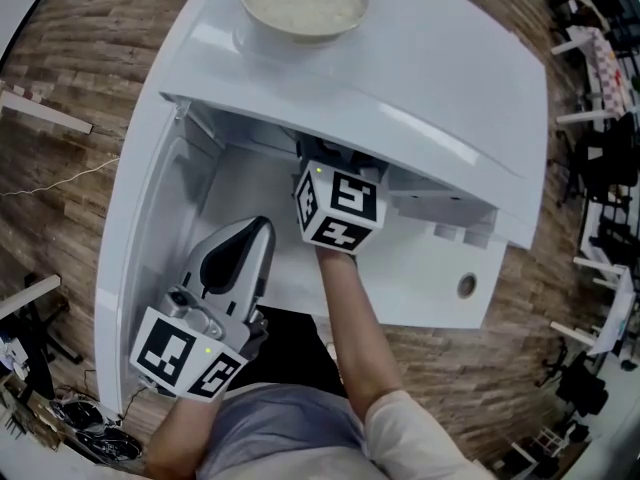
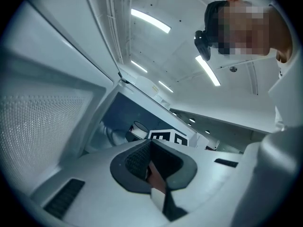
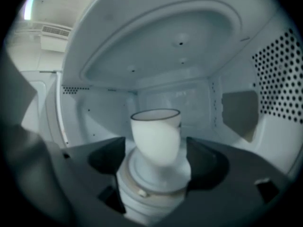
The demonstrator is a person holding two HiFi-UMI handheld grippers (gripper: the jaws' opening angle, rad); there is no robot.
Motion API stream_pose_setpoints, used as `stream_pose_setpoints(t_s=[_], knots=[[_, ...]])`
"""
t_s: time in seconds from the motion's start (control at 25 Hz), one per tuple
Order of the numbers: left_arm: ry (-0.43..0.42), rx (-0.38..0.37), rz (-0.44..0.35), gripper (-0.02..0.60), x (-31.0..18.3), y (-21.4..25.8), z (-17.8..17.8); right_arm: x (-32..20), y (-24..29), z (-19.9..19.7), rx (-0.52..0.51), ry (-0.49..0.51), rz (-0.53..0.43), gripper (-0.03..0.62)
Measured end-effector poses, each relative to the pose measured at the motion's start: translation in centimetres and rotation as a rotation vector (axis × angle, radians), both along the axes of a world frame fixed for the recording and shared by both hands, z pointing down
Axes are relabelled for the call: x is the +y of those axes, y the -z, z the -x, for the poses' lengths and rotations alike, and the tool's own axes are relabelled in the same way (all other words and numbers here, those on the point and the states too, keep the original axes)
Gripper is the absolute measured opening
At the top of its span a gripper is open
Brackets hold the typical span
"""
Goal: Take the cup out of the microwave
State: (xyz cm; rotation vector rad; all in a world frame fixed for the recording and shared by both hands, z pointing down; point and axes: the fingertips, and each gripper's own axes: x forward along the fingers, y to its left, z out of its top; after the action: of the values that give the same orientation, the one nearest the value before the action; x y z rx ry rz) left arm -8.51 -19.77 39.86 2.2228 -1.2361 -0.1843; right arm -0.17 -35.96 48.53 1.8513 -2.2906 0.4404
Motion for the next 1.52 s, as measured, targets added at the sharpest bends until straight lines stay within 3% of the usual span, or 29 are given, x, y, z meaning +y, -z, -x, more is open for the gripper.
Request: stream_pose_setpoints(t_s=[0.68, 1.52], knots=[[-0.023, 0.005, 0.022, 0.009, -1.2, -0.8, -0.1, -1.2, -1.2, -0.5, 0.121, 0.006, 0.105, 0.390], [-0.017, 0.012, 0.037, 0.009, -1.7, -1.4, 0.8, -3.4, -1.1, -0.2, 0.161, -0.014, 0.084, 0.388]])
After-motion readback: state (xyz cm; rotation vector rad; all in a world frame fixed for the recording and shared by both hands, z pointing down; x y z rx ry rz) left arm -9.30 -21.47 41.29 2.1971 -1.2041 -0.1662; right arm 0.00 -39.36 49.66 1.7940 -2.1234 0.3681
